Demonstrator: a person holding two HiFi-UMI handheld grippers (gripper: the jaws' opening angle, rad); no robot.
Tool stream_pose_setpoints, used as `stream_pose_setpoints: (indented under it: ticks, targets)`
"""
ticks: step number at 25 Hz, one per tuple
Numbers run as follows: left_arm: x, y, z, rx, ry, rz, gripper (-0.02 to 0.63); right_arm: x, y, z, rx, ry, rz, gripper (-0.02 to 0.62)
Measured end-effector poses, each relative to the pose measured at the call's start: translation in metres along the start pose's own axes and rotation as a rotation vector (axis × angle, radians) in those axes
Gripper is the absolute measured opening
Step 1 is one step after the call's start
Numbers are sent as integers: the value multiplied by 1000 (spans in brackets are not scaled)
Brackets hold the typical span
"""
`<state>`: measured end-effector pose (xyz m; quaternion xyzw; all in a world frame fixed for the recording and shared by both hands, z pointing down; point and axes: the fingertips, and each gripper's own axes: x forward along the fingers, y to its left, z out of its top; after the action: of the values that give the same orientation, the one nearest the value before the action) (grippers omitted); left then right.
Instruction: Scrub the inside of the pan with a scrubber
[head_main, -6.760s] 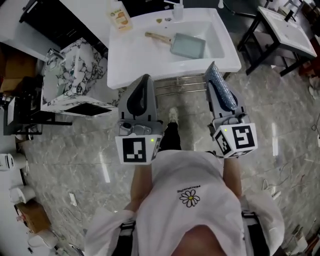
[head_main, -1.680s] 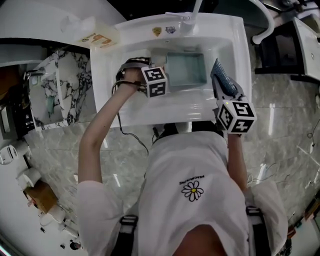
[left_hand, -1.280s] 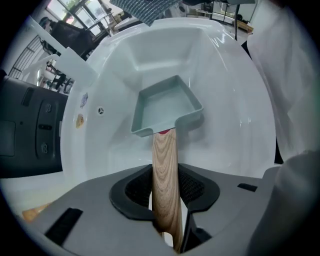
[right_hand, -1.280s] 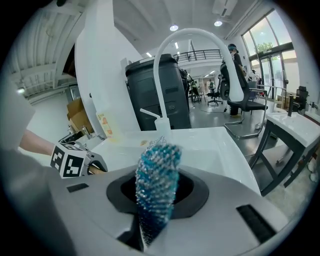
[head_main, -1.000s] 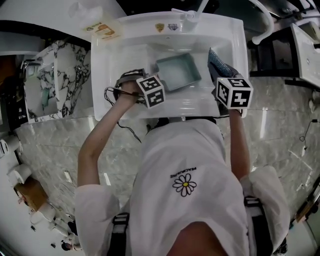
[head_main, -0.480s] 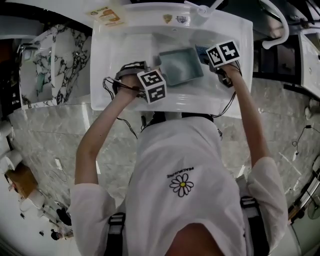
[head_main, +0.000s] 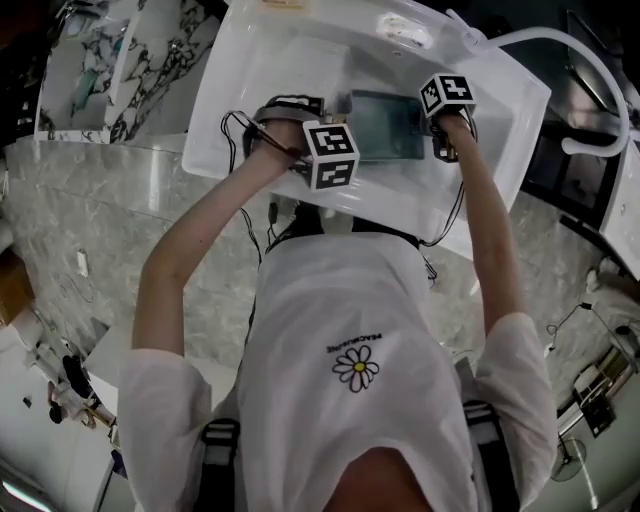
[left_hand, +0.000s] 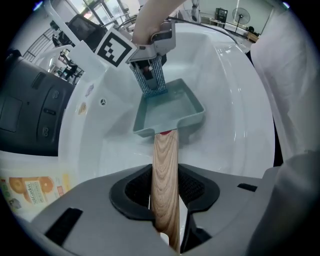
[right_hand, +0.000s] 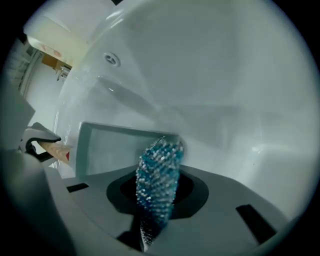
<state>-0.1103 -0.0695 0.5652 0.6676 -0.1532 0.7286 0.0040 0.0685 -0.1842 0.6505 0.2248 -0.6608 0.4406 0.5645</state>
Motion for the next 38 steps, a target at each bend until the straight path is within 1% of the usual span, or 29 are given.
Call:
stream_pose_setpoints:
  ticks: [3, 7, 13, 22, 25, 29, 33, 38]
  targets:
    - [-1, -2, 1, -12, -15, -4, 133, 9, 1, 0, 54, 29, 12, 57]
    - [0, 0, 1, -7, -21, -3, 133, 13, 1, 1, 92, 21, 38, 57]
    - [0, -2, 1, -27, -25, -19, 133, 15, 4, 0, 111, 20, 60, 57]
    - [-1, 0, 1, -29, -31, -24, 133, 16, 11, 2, 158, -5, 103, 57]
    - [-2, 0, 2, -28, -33, -25, 133, 16, 16, 4, 157, -7, 115, 57]
    - [-1, -1, 2, -28, -36, -23, 133, 19, 36, 7, 161, -12, 161, 57]
    - [-1, -1, 2, -31, -41, -20, 133, 20, 51, 8, 91, 1, 133, 57]
    - [-1, -1, 2, -31, -42, -17, 133, 16, 68, 10, 87, -13, 183, 57]
